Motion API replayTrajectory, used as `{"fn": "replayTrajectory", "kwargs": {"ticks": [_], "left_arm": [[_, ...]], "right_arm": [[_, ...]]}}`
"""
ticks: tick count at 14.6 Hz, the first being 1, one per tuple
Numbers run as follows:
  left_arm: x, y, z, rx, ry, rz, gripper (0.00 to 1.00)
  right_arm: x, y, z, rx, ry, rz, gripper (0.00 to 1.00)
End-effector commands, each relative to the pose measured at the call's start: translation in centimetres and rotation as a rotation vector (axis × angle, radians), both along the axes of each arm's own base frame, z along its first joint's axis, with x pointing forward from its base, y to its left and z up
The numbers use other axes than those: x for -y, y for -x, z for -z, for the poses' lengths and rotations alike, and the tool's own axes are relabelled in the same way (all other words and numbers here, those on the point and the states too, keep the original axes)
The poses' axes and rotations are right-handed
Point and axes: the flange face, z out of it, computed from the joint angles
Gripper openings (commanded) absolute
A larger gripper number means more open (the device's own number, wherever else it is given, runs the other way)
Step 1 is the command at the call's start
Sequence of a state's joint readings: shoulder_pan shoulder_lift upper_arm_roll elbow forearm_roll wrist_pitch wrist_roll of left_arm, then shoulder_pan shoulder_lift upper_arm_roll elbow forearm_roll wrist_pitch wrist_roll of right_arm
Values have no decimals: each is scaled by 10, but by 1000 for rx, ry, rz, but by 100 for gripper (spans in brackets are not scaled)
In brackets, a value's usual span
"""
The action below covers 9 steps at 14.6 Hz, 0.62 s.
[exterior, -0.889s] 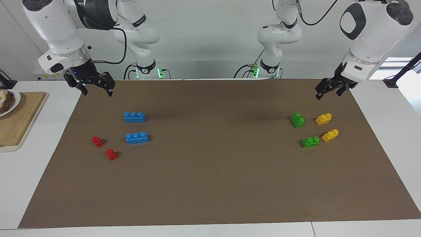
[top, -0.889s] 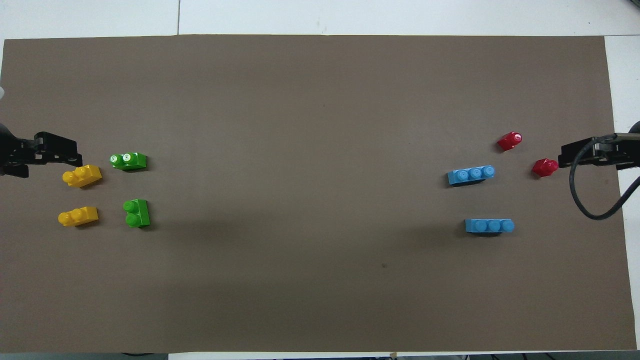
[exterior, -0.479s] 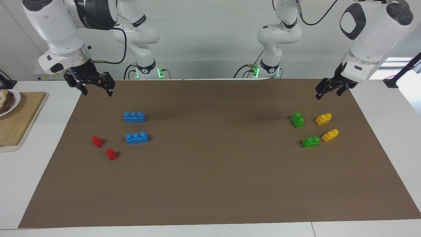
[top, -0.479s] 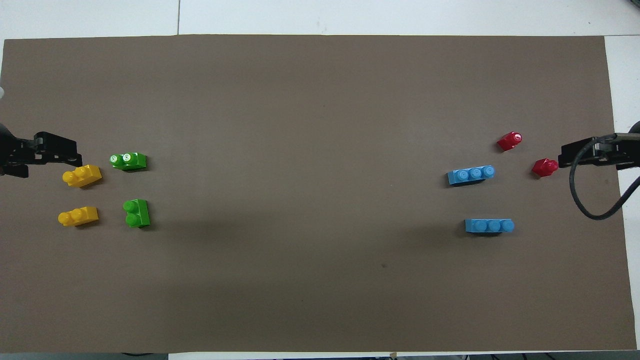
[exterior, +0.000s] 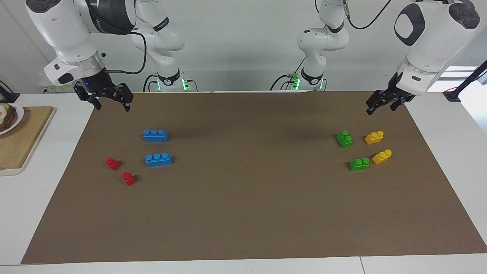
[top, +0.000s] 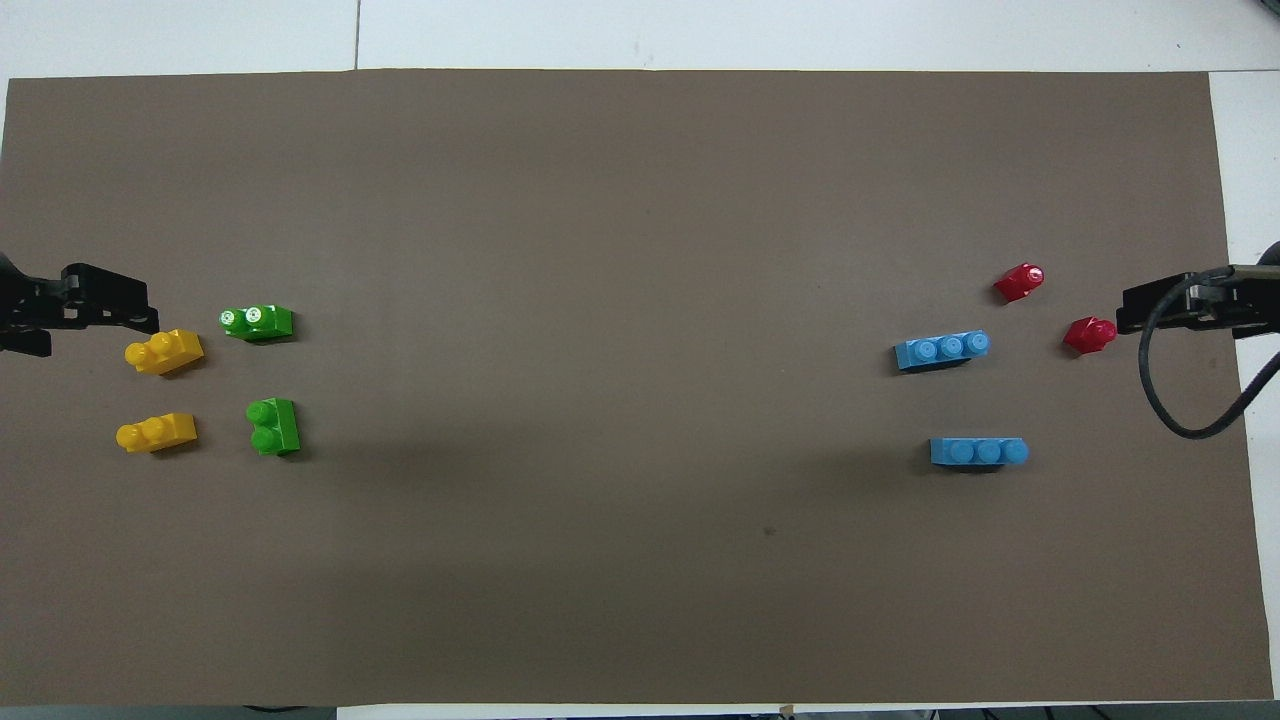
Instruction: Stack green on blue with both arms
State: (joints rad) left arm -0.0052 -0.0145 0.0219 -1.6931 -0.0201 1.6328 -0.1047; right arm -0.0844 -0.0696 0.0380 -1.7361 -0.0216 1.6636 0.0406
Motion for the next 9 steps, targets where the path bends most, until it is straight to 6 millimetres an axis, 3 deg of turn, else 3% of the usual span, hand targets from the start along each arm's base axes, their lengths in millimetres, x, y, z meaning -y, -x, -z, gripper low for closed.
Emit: {"fn": "replayTrajectory", "kwargs": {"ticks": [1,6,9], "left_arm": [[-3,3,-3,-4,-17,1,100],[-5,7,-6,-7,-18,-13,100],[-31,11,-2,-4,-18,-59,100]], "right_arm": [[0,0,-2,26,3,56,100],[-1,-6,8,19,-37,324,99],[0,-10,19,-6,-86,557,97]]}}
